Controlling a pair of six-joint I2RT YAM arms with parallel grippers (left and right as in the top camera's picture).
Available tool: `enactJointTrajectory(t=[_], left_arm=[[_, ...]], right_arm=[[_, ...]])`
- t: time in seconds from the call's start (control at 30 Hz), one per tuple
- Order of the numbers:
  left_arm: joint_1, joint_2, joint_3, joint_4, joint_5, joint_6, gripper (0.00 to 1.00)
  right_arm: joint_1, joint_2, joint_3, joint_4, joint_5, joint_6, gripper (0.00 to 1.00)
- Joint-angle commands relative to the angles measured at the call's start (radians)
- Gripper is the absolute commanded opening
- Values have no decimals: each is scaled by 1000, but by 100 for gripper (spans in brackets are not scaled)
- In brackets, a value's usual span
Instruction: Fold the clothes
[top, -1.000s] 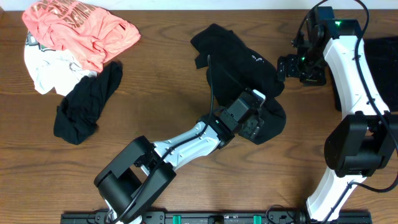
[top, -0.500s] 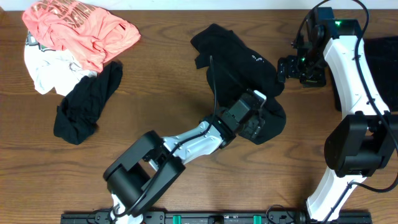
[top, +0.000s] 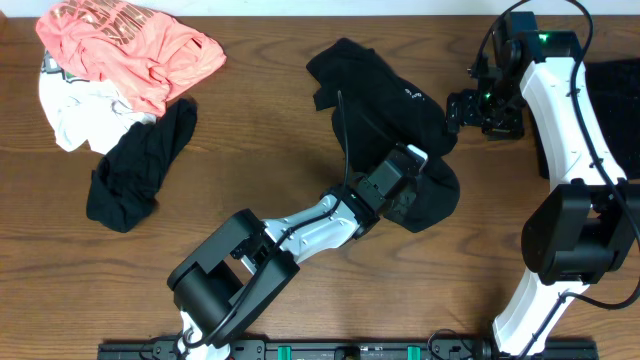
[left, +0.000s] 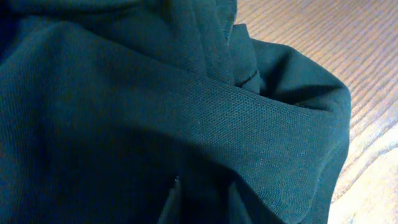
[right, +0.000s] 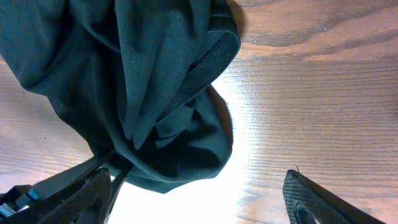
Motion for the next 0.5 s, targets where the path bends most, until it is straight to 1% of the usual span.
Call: enactJointTrajectory(t=[0.0,0.03,0.07,0.17,0.3,0.47], left_arm=[[-4,5,11,1,-13,8,13],[-3,4,11,1,-13,9,7],[-3,0,11,1,-13,9,6],[5,-29,11,-22,-52,9,6],[29,-118,11,-87,-143,11,6],[73,-256,11,-180,-151,21,6]], right_arm=[[-3,-14,-6,-3,-11,-18,86],[-3,-14,-5,-3,-11,-18,86],[-3,-14,-6,-3,-11,-18,86],[-3,-14,-6,-4,-11,-26,86],[-3,-14,-6,-3,-11,-25,86],[-3,-14,-6,-6,-12,-25,86]])
